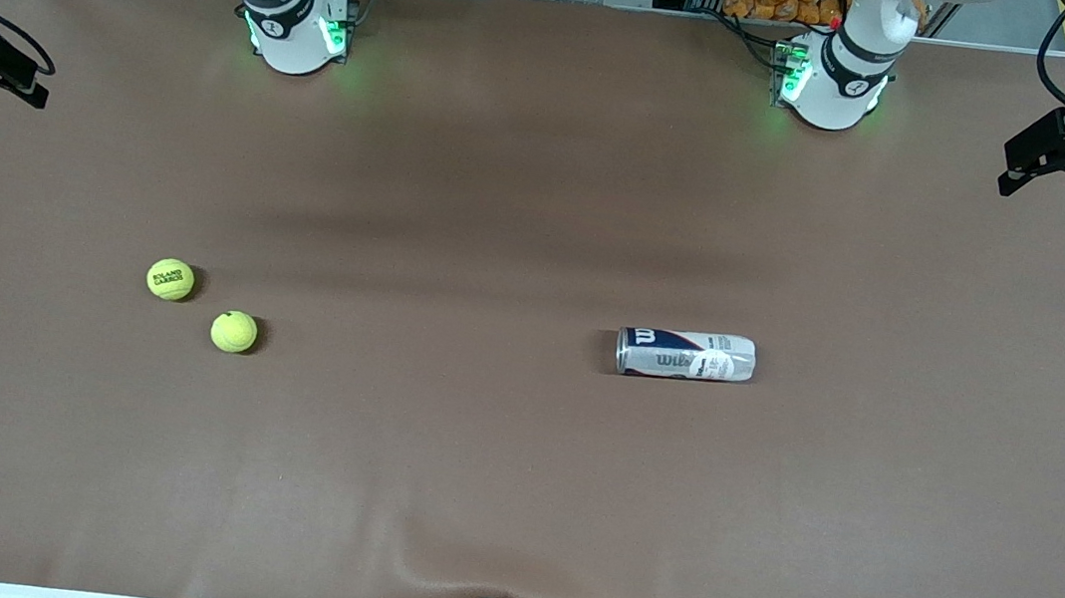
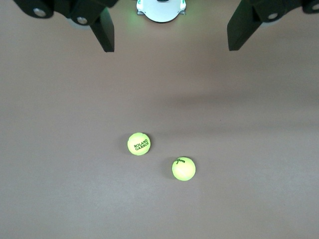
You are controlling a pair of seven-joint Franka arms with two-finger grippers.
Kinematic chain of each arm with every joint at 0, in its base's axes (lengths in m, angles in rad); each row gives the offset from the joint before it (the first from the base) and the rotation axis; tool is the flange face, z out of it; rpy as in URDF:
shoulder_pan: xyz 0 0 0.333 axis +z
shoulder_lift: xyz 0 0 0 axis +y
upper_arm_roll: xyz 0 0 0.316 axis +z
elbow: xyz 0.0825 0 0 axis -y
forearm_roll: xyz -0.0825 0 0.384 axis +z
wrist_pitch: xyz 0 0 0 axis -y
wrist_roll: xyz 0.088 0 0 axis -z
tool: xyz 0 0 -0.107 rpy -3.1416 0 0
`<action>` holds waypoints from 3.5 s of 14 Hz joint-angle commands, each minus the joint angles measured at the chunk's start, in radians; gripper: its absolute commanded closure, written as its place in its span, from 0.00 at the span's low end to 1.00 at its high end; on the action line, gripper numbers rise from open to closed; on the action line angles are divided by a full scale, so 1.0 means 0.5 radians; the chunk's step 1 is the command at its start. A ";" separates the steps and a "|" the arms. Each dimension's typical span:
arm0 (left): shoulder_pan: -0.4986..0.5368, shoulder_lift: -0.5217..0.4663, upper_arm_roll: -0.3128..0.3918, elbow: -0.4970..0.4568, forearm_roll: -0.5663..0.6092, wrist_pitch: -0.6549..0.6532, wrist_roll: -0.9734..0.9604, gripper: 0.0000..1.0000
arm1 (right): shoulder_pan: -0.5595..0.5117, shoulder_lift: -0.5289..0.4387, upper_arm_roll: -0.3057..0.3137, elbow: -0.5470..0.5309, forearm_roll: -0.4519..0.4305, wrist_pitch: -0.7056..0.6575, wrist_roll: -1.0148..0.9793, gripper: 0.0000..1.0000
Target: Insert tennis ball vertically with right arm
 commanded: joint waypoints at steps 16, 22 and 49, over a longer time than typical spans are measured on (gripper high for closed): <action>0.009 0.018 0.002 0.036 0.035 0.005 0.039 0.00 | 0.010 0.165 0.014 -0.017 -0.013 0.133 0.002 0.00; 0.012 0.030 0.002 0.029 0.032 0.005 0.039 0.00 | 0.004 0.162 0.017 -0.118 -0.013 0.229 -0.179 0.00; -0.071 0.180 -0.179 0.090 0.041 0.045 0.036 0.00 | 0.044 0.159 0.020 -0.186 -0.010 0.281 -0.228 0.00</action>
